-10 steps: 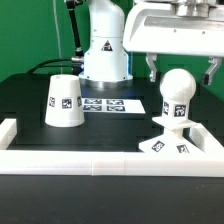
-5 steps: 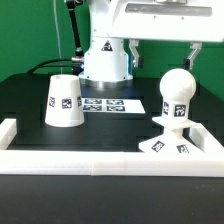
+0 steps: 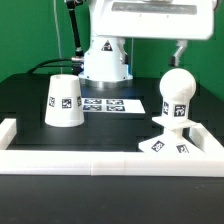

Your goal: Assemble lamp

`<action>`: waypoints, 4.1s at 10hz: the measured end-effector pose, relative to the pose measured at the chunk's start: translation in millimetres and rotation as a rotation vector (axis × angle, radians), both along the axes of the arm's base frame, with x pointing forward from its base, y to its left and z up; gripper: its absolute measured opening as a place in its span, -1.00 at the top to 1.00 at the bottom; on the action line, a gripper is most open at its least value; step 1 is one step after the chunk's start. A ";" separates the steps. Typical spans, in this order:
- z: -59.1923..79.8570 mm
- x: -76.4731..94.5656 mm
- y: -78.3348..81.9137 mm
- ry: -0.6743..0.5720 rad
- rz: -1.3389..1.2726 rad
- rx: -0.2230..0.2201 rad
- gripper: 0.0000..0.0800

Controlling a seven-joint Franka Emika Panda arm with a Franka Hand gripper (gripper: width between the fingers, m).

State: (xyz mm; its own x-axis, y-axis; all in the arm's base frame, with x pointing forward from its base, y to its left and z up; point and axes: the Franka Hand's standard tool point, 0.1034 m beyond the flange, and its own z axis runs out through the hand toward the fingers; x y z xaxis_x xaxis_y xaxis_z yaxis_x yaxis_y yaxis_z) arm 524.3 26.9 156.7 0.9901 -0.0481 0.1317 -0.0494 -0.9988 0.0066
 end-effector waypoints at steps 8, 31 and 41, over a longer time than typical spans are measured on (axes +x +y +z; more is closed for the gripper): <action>-5.1 -35.6 -75.9 0.024 -0.005 0.060 -0.75; -78.6 -116.7 -107.1 0.113 0.063 0.031 0.35; -38.8 -111.3 -66.9 0.142 -0.036 0.066 0.89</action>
Offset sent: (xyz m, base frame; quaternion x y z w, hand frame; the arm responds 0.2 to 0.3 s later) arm -0.0111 -0.0676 -0.0208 0.0501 -0.0148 -0.0217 0.9984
